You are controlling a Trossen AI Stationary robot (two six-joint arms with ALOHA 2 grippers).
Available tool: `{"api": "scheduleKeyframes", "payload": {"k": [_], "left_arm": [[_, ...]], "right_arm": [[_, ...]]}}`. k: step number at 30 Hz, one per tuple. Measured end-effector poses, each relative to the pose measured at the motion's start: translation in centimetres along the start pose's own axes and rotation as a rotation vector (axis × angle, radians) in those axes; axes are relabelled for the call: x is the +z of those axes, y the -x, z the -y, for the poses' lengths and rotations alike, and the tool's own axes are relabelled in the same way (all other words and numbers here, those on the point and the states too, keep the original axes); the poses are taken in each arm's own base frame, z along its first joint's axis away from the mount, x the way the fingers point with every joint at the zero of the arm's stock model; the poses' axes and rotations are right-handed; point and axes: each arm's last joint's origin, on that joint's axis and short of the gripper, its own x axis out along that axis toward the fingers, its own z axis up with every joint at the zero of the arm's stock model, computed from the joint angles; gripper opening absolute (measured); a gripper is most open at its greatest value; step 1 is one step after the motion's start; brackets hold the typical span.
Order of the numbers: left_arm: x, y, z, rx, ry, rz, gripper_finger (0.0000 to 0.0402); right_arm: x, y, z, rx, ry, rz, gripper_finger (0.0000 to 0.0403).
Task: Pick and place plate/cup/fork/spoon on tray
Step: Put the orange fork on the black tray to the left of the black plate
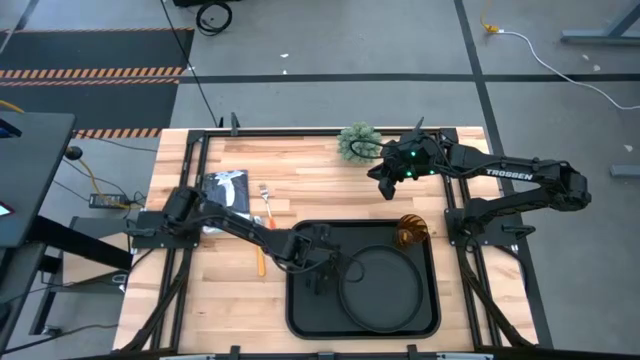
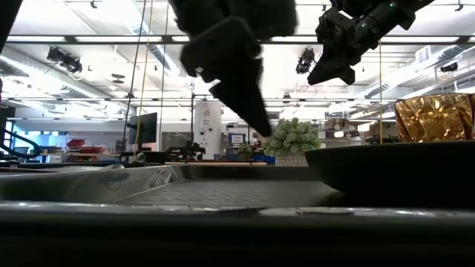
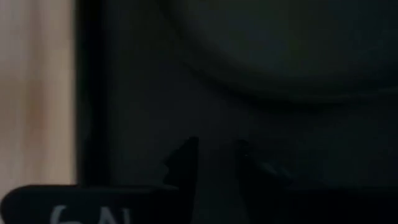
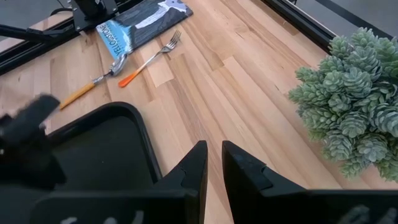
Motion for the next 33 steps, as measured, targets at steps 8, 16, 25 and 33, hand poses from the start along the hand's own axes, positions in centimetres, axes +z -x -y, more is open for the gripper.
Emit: {"api": "scheduleKeyframes", "payload": {"k": [8, 16, 25, 33], "left_arm": [[-2.5, 1.7, 0.2, 0.175, -0.064, -0.225, 0.0109], [-4.0, 3.2, -0.6, 0.285, -0.086, -0.308, 0.0109], [-8.1, 5.9, -3.0, 0.389, 0.002, -0.115, 0.0109], [-12.1, 7.2, -8.1, 0.449, 0.300, 0.006, 0.0109]], "right_arm": [[-0.1, 0.0, -0.4, 0.011, 0.007, -0.001, 0.0054], [-0.1, -0.1, -0.7, 0.022, 0.017, -0.004, 0.0054], [0.2, -0.1, -0.6, -0.032, 0.052, 0.043, 0.0054], [1.6, 0.1, -0.6, -0.123, 0.213, 0.198, 0.0054]]}}
